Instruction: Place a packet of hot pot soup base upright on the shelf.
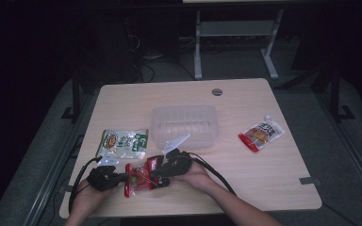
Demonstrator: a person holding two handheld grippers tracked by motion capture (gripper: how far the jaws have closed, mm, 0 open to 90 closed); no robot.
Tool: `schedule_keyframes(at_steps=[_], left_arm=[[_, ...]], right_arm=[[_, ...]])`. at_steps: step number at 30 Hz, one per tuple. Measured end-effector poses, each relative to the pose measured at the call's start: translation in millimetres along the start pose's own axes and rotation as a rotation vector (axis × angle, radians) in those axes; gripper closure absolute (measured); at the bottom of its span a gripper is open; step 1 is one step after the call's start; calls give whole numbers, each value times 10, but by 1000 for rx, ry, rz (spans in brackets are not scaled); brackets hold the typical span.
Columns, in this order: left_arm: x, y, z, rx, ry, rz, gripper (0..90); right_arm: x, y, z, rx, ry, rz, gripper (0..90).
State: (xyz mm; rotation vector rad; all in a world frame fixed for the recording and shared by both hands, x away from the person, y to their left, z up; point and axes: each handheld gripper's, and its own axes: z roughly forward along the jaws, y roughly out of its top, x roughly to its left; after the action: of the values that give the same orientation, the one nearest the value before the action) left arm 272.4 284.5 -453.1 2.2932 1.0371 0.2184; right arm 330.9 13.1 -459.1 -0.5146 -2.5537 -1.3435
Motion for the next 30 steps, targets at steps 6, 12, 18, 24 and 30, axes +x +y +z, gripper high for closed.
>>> schedule_keyframes(at_steps=[6,12,18,24,30], left_arm=[[1,-5,-8,4,3,15,896],[9,-16,-30,-13,1,6,895],[-22,-3,-44,-29,-10,24,831],[-46,1,-72,-49,-14,23,757],[-61,-9,-73,-59,-23,22,665]], right_arm=[[2,-1,-35,-24,30,-4,899],[4,17,-120,-59,66,-3,900],[23,47,-278,-103,83,10,900],[32,65,-377,-124,80,12,900],[34,75,-494,-146,78,10,900]])
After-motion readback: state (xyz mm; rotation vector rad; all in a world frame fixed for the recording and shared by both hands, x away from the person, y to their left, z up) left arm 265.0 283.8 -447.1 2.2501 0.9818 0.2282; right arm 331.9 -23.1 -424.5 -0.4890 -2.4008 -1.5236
